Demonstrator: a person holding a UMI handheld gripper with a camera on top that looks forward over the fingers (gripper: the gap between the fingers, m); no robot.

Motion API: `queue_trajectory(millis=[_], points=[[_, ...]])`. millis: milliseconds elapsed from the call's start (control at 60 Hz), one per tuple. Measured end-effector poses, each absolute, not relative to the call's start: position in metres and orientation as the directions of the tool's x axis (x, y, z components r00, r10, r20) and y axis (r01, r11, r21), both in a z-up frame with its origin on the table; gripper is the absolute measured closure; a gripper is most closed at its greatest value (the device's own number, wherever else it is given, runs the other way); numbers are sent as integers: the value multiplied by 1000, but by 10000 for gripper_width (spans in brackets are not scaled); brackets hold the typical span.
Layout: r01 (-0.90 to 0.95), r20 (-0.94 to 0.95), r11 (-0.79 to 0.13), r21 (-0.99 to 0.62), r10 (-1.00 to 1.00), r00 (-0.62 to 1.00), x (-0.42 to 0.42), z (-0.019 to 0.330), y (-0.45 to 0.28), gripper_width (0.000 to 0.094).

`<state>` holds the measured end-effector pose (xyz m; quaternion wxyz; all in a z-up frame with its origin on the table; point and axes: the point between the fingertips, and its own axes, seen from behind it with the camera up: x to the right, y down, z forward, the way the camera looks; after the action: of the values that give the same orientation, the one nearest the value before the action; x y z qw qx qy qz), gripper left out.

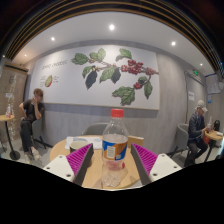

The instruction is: Pour water

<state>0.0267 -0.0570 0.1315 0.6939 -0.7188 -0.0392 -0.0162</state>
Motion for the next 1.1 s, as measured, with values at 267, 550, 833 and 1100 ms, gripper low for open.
queue_trajectory(millis=[267,550,833,1100], points=[[33,30,-38,-999,62,998,34,133,12,377],[62,63,22,-998,65,996,30,134,19,613],[750,745,76,-657,-85,661,43,191,75,615],[882,869,57,468,-209,-448,-32,207,92,610]])
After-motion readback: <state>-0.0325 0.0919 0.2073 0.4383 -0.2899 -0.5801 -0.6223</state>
